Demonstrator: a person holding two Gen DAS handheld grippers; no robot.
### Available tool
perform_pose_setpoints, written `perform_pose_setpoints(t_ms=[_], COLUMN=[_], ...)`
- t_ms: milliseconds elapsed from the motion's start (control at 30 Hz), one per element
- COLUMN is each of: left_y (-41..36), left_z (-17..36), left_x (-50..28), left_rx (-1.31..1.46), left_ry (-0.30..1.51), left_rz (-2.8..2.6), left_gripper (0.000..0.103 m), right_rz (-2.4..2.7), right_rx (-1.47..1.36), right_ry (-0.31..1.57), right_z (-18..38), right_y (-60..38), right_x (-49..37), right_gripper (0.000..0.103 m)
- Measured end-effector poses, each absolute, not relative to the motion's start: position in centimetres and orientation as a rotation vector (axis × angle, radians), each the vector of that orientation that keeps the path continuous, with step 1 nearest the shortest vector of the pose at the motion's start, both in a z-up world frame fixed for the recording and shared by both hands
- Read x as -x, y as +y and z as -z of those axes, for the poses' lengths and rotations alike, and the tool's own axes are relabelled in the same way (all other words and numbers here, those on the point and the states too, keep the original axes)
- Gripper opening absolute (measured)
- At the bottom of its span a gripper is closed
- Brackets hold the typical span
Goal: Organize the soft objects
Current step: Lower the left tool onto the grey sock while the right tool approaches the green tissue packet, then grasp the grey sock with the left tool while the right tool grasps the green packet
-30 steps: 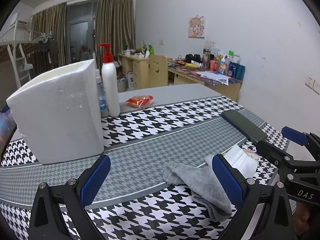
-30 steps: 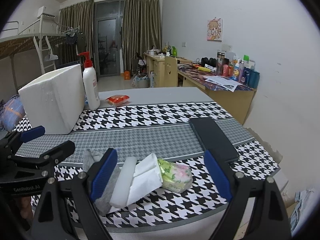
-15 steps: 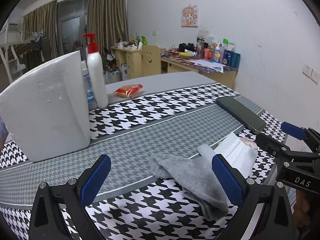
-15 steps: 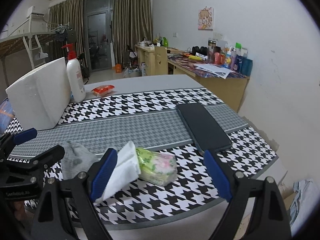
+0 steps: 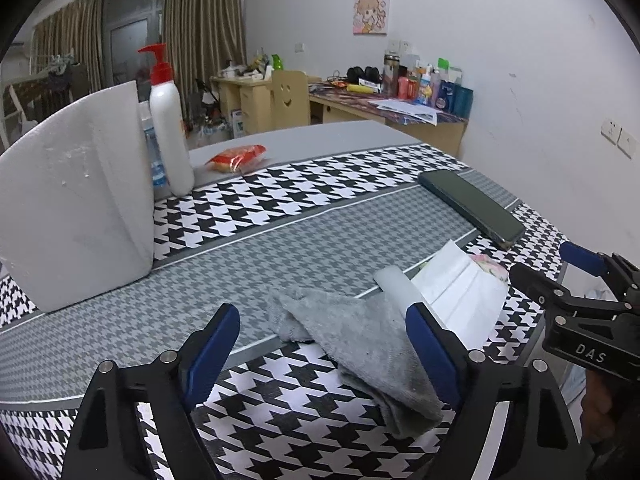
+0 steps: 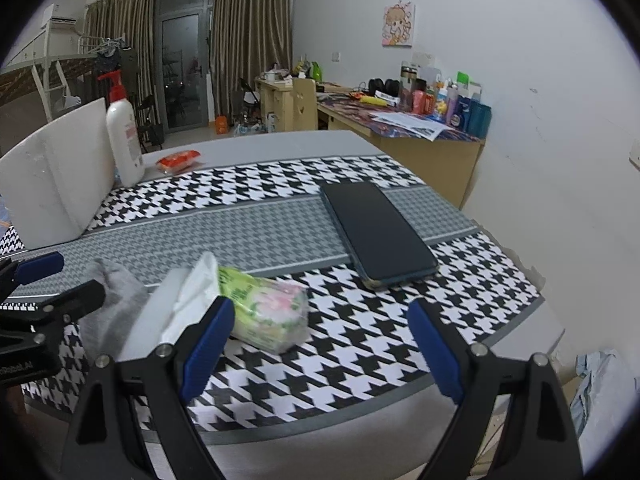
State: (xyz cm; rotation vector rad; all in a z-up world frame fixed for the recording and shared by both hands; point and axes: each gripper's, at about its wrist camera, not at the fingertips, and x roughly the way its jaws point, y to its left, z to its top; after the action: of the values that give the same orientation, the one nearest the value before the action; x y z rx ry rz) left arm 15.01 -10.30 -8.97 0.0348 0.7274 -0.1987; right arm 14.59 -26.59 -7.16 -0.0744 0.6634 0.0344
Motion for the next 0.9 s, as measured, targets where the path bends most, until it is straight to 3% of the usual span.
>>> perform_pose_setpoints(t_ms=[333,433,733,900], left_y=[-10.5,-10.5,-10.6,-10.7], left_z=[9.8,10.1,10.8,11.1], left_x=[-15.4,-15.6,-16.2,-16.4], left_rx=[-0.029,-0.020,-0.008,0.001], left_ry=[0.790,0.809,0.849,0.862], left_rz=[0.222,0.232,0.255,0.272], left_gripper=[0.072,0.063,0.059,0.049], right_rz=[-0.076,-0.091,-0.130,-0.138], right_rx=[0.129,0.159,0.202,0.244], right_ry=[0.696,0.697,0.721,0.712], right_z=[8.7,8.9,9.6,9.5], right_y=[-25.4,-24.8,-24.5,-23.8], right_x=[-15.0,-15.3,-17.1,-17.2], right_gripper=[0.091,0.091,0.091,0.091])
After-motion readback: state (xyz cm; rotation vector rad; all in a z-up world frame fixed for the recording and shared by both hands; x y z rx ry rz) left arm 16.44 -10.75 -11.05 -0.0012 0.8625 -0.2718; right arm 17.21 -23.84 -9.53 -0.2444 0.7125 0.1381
